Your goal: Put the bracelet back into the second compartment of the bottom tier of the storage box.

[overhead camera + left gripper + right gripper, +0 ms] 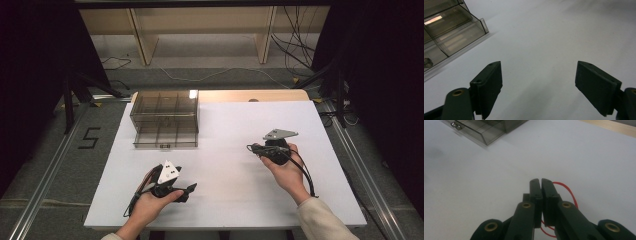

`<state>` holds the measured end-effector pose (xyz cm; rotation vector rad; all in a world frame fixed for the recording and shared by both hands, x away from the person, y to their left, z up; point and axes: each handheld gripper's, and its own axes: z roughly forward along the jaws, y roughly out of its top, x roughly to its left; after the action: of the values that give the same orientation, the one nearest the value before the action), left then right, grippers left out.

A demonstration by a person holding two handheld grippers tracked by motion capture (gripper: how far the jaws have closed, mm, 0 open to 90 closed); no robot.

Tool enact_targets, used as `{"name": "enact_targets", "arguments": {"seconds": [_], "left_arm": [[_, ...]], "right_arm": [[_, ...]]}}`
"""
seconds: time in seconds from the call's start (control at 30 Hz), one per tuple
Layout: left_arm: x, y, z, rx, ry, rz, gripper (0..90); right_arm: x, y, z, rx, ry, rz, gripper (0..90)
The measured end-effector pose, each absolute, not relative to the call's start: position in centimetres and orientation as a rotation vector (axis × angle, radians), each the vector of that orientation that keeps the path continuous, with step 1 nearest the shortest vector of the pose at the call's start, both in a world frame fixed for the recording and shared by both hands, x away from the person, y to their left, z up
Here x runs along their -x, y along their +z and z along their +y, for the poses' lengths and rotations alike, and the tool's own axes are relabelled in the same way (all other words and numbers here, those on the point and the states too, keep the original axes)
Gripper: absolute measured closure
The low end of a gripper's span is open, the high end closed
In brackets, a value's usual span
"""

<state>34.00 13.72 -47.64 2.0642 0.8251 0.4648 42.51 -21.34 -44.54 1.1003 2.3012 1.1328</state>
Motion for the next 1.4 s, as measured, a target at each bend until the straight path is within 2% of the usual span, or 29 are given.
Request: {"name": "enact_targets", "arguments": {"seconds": [1.4], "left_arm": [[-34.1,-47.7,13.6,-2.072,0.466,0.816,21.8]], "right_arm": [[-43.4,-43.2,-15.7,-0.975,1.200,2.338,88.2]]}}
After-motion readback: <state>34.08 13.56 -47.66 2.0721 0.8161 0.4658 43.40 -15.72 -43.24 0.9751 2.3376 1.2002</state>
